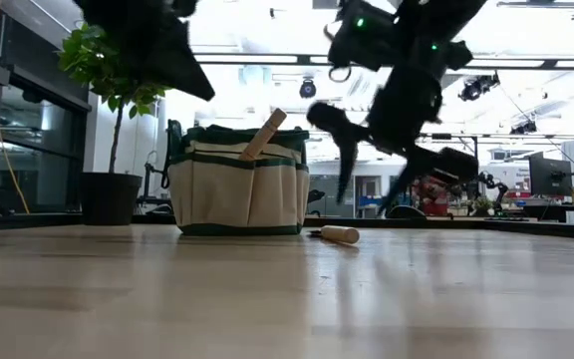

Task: Pick & Place Garden tools in Gardening bag
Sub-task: Put the trowel into the gardening bag

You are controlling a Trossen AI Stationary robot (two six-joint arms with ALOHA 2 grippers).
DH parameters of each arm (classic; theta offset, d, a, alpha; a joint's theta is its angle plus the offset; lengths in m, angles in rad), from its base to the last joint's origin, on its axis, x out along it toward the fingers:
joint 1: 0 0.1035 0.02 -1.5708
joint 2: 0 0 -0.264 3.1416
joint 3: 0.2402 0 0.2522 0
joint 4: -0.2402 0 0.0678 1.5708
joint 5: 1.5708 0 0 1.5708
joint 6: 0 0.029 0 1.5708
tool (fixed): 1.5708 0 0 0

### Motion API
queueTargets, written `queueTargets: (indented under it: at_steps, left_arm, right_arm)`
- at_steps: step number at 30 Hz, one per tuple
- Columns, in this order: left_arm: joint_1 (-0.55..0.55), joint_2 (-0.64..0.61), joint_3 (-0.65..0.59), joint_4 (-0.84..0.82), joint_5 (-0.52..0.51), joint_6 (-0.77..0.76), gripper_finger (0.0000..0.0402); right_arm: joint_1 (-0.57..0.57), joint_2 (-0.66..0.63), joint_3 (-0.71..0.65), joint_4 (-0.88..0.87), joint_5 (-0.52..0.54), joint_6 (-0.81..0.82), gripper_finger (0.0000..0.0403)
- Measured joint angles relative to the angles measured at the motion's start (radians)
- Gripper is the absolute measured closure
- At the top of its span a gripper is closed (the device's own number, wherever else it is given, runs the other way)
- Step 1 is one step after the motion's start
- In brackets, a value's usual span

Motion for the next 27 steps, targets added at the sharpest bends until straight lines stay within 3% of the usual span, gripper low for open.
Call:
queueTargets:
  at_steps: [5,11,15,27]
  left_arm:
    - [-0.089,-0.083,-0.082,0.072,-0.110,-0.004,0.0398]
    - [-0.229,-0.176,-0.116,0.024,-0.399,-0.047,0.0398]
    - [-0.301,-0.239,-0.148,-0.001,-0.537,-0.081,0.0398]
    - [-0.312,-0.450,-0.313,0.031,-0.492,-0.107,0.0398]
  right_arm:
    - [0.000,0.064,0.037,-0.043,0.023,-0.119,0.0200]
    - [0.000,0.083,0.064,-0.030,0.030,-0.202,0.0200]
    - [0.000,0.089,0.091,-0.032,0.017,-0.227,0.0200]
    - [0.000,0.173,0.141,-0.030,-0.019,-0.254,0.0200]
